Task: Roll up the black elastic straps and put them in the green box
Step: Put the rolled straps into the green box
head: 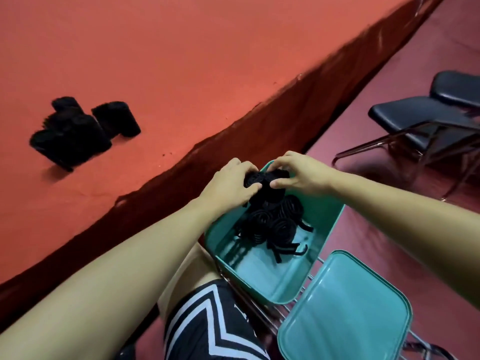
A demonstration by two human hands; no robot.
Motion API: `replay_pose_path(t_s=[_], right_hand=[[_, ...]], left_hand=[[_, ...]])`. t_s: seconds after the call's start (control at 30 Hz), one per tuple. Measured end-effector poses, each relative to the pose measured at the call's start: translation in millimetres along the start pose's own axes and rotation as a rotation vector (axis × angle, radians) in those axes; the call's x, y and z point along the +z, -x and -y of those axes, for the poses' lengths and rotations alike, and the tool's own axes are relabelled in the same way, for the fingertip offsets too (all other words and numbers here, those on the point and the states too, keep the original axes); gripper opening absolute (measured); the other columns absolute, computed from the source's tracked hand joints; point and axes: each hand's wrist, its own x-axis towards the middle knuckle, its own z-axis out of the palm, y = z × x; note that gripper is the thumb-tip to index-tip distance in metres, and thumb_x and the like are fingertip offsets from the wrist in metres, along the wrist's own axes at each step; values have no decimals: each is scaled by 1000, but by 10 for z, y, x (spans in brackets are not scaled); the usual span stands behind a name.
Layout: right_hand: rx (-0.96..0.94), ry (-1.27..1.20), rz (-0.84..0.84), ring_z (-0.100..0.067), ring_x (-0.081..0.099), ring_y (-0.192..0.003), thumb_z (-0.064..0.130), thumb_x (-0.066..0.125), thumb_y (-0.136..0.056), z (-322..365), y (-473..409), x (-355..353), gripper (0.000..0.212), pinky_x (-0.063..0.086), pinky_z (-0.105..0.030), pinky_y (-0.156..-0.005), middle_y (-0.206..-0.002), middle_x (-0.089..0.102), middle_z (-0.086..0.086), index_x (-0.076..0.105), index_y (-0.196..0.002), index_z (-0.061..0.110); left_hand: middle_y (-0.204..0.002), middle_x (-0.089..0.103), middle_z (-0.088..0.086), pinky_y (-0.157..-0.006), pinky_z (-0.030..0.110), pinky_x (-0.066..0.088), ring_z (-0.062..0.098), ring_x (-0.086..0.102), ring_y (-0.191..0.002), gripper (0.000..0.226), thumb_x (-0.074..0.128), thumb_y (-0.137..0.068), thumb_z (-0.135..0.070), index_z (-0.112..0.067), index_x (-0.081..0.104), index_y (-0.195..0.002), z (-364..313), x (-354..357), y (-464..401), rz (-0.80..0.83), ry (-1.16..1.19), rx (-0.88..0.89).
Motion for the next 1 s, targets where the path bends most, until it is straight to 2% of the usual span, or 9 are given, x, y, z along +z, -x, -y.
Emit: replay_pose_path(t_s=[0.1,0.17,0.27,0.43,0.57,0.63,0.7,0.8,1.0], right_hand=[[75,67,73,-24,61,-113,37,78,-88,-359,195,65,41,42,-26,-92,-116,57,-6,67,-125,22],[112,119,120,-28,63,-114,33,80,-87,-552,282,102,41,46,-31,-95,-122,63,-10,68,-122,18],[156,220,195,-30,64,-110,34,81,-86,-759,349,144,40,49,-32,-90,-119,69,-8,68,-120,17],[172,337,275,-29,63,-108,36,79,-87,-896,343,241,42,46,-31,-84,-117,70,-5,66,-123,19],[180,370,313,-30,63,-107,39,81,-84,-930,287,359,44,43,-29,-79,-116,70,-6,67,-121,19],[191,399,329,-31,65,-103,40,82,-82,-931,230,431,44,47,-30,-79,-112,72,-7,69,-117,16],[211,443,338,-31,65,-90,40,84,-80,-921,177,486,43,48,-32,-73,-102,73,-9,72,-109,12],[269,467,309,-29,56,-79,39,84,-81,-930,102,563,42,42,-30,-68,-87,61,-6,70,-105,7],[363,407,298,-31,70,-101,42,89,-75,-1079,-23,716,55,47,-31,-74,-112,73,-13,70,-112,6]], left_hand=[[-111,48,-7,-91,36,47,22,60,-106,40,66,-92,-50,-34,60,-128,-185,305,-12,68,3,21],[-111,49,-7,-93,34,46,21,60,-105,40,68,-92,-49,-32,61,-127,-290,462,-4,104,10,59],[-107,51,-6,-96,33,47,20,60,-102,38,72,-90,-45,-30,62,-124,-433,626,-7,171,17,118],[-117,65,0,-97,34,48,21,62,-112,41,76,-87,-41,-26,66,-123,-559,863,-15,284,61,76],[-120,67,0,-98,35,49,21,62,-114,43,78,-86,-42,-26,66,-124,-601,1080,0,346,90,39],[-122,66,2,-98,34,49,21,62,-115,45,78,-87,-42,-24,65,-126,-617,1196,2,377,85,31],[-124,65,2,-95,33,48,23,61,-115,47,78,-86,-44,-23,64,-127,-634,1327,-11,381,70,19],[-125,64,2,-93,36,50,25,61,-113,51,80,-83,-47,-24,64,-126,-663,1504,-59,368,56,-31],[-115,67,5,-89,32,48,27,63,-110,45,86,-80,-36,-20,66,-117,-638,1760,-127,396,58,-134]])
